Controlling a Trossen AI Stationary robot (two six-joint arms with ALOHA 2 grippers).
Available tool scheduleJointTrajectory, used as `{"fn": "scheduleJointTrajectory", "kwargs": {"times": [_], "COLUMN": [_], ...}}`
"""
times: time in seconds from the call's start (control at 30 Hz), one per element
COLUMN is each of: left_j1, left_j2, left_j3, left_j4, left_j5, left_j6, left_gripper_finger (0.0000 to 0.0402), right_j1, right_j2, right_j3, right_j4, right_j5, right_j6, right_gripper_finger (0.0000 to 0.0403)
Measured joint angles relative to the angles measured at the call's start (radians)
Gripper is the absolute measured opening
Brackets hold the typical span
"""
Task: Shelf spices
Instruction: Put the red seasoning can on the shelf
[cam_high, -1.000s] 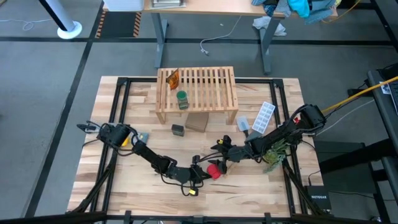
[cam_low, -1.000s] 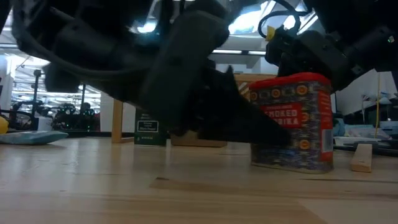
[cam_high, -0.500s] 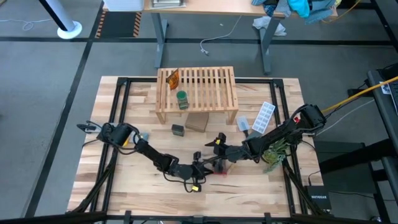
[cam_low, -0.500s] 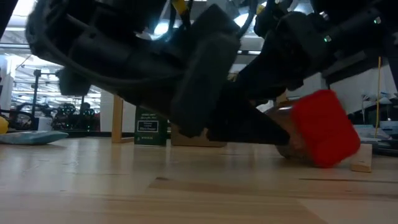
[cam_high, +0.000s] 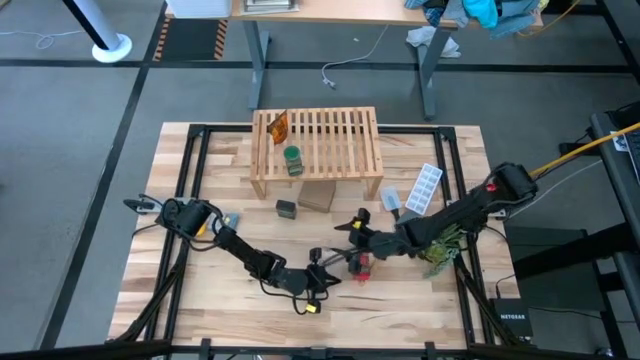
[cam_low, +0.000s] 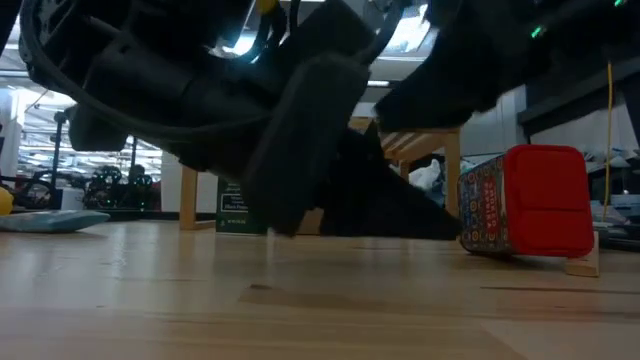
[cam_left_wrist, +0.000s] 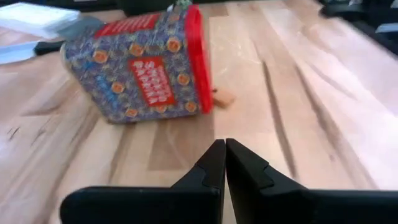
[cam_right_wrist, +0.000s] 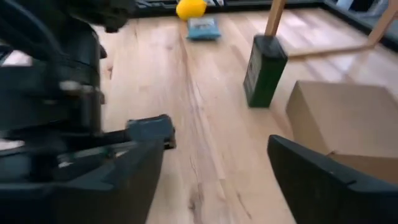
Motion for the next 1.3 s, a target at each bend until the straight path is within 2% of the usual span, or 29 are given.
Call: {"fn": "scheduleJointTrajectory", "kwargs": {"times": [0.1, 0.23, 0.37, 0.53, 0.67, 0.8, 1.1, 1.3], "left_j1": [0.001, 0.002, 0.012, 0.05, 0.08, 0.098, 0.085, 0.084], "left_j2": [0.0, 0.0, 0.0, 0.0, 0.0, 0.0, -0.001, -0.002], "left_j3": [0.0, 0.0, 0.0, 0.0, 0.0, -0.001, -0.001, 0.0], "left_j4": [-0.028, -0.036, -0.027, -0.026, -0.024, -0.01, 0.053, 0.056], "left_j5": [-0.038, -0.06, -0.059, -0.061, -0.052, -0.013, 0.027, 0.027], "left_j6": [0.0, 0.005, 0.045, 0.07, 0.083, 0.085, 0.086, 0.099], "left_gripper_finger": [0.0005, 0.0005, 0.0005, 0.0005, 0.0005, 0.0005, 0.0005, 0.0005], "right_j1": [0.058, 0.173, 0.296, 0.365, 0.36, 0.362, 0.361, 0.36], "right_j2": [-0.083, -0.177, -0.201, -0.201, -0.2, -0.2, -0.2, -0.2], "right_j3": [0.0, 0.0, 0.0, 0.0, 0.0, 0.0, -0.046, -0.101], "right_j4": [-0.079, -0.225, -0.378, -0.629, -0.79, -0.851, -0.848, -0.738], "right_j5": [0.054, 0.2, 0.367, 0.438, 0.443, 0.425, 0.341, 0.34], "right_j6": [-0.013, 0.02, 0.153, 0.346, 0.487, 0.521, 0.62, 0.627], "right_gripper_finger": [0.0257, 0.0203, 0.0153, 0.0097, 0.0049, 0.0008, 0.0012, 0.0009]}}
